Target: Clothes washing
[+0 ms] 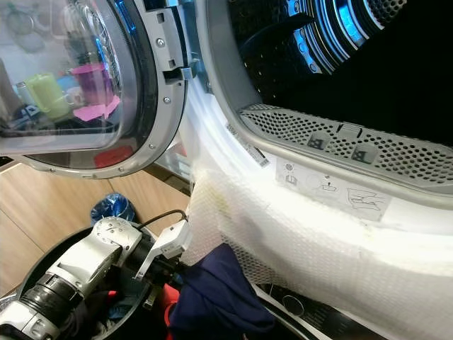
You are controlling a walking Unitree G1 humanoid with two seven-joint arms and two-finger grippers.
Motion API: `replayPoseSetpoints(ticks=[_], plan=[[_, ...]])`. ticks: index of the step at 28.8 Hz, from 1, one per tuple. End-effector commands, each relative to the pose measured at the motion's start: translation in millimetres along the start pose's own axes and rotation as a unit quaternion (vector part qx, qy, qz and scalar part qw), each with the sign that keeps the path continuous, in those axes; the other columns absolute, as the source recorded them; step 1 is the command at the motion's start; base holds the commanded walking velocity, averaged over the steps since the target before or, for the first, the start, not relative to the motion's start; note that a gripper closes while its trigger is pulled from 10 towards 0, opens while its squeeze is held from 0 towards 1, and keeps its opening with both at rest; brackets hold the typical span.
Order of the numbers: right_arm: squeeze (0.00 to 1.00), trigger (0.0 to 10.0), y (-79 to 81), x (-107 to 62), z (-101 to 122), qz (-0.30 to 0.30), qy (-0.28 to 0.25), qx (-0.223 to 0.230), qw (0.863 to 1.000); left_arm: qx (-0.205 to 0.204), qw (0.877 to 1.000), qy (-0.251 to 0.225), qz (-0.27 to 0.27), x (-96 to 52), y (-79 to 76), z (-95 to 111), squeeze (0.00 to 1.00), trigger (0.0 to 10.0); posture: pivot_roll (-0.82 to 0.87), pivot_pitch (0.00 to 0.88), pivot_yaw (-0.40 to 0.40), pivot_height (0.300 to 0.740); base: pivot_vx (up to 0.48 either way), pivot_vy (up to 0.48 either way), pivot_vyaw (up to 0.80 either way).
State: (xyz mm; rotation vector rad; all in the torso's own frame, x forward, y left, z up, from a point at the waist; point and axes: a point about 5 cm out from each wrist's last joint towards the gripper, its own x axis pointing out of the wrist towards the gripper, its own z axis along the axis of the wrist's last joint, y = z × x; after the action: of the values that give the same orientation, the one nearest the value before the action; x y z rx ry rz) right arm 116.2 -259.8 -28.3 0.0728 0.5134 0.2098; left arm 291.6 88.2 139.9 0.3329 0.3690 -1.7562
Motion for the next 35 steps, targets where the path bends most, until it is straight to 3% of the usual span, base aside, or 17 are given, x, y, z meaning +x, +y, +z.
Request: replayPoseSetpoints(ticks=[1, 3, 4, 7, 10, 13, 16, 19, 22, 26, 35], plan=[[1.0, 10.0, 3.3, -13.8, 14.6, 0.059, -0.009, -0.02, 0.998, 0.004, 1.0, 0.019, 0.01, -1.1, 0.0, -7.2, 0.0, 0.0, 0.01, 0.0, 0.119, 0.74, 0.0, 0.0, 0.0], [1.0, 10.0, 3.4, -33.0, 22.3, 0.103, 0.005, -0.045, 0.994, 0.004, 1.0, 0.023, 0.01, 1.1, -0.4, -9.8, 0.0, 0.0, 0.0, 0.0, 0.116, 0.74, 0.0, 0.0, 0.0], [1.0, 10.0, 5.2, -52.9, 31.2, 0.144, 0.023, -0.067, 0.987, 0.004, 1.0, 0.026, 0.009, 3.9, -0.5, -11.3, 0.0, 0.0, 0.0, 0.0, 0.114, 0.74, 0.0, 0.0, 0.0], [1.0, 10.0, 8.3, -62.1, 39.1, 0.165, 0.027, -0.076, 0.983, 0.004, 1.0, 0.029, 0.009, 6.5, -0.3, -12.6, 0.0, 0.0, 0.0, 0.0, 0.114, 0.74, 0.0, 0.0, 0.0], [1.0, 10.0, 25.3, -74.0, 49.2, 0.226, 0.054, -0.092, 0.968, 0.009, 0.999, 0.027, 0.017, 18.0, 2.8, -14.6, 0.0, 0.0, -0.02, 0.0, 0.109, 0.74, 0.0, 0.0, 0.0], [1.0, 10.0, 36.2, -68.1, 57.9, 0.229, 0.048, -0.102, 0.967, 0.016, 0.999, 0.017, 0.025, 25.7, 5.2, -12.6, 0.0, 0.0, -0.02, 0.0, 0.105, 0.74, 0.0, 0.0, 0.0], [1.0, 10.0, 45.6, -51.4, 68.4, 0.208, 0.017, -0.099, 0.973, 0.019, 0.999, -0.006, 0.034, 41.0, 7.4, -7.6, 0.0, 0.0, -0.02, 0.0, 0.104, 0.74, 0.0, 0.0, 0.0], [1.0, 10.0, 58.2, -48.0, 67.0, 0.228, 0.023, -0.09, 0.969, 0.02, 0.998, -0.009, 0.051, 53.3, 9.5, -6.8, 0.0, 0.0, -0.01, 0.0, 0.102, 0.74, 0.0, 0.0, 0.0], [1.0, 10.0, 63.5, -38.6, 64.7, 0.202, 0.029, -0.087, 0.975, 0.021, 0.998, -0.028, 0.048, 69.0, 5.5, -4.9, 0.0, 0.0, -0.02, 0.003, 0.102, 0.74, 0.0, 0.0, 0.0], [1.0, 10.0, 77.5, -40.4, 64.0, 0.226, 0.032, -0.06, 0.972, 0.026, 0.997, -0.038, 0.056, 83.6, 4.5, -1.7, 0.0, 0.0, -0.02, 0.009, 0.099, 0.74, 0.0, 0.0, 0.0], [1.0, 10.0, 84.6, -27.3, 70.6, 0.191, 0.012, -0.055, 0.98, 0.035, 0.995, -0.068, 0.069, 112.6, -1.2, 11.8, 0.0, 0.0, -0.03, 0.012, 0.097, 0.74, 0.0, 0.0, 0.0]])
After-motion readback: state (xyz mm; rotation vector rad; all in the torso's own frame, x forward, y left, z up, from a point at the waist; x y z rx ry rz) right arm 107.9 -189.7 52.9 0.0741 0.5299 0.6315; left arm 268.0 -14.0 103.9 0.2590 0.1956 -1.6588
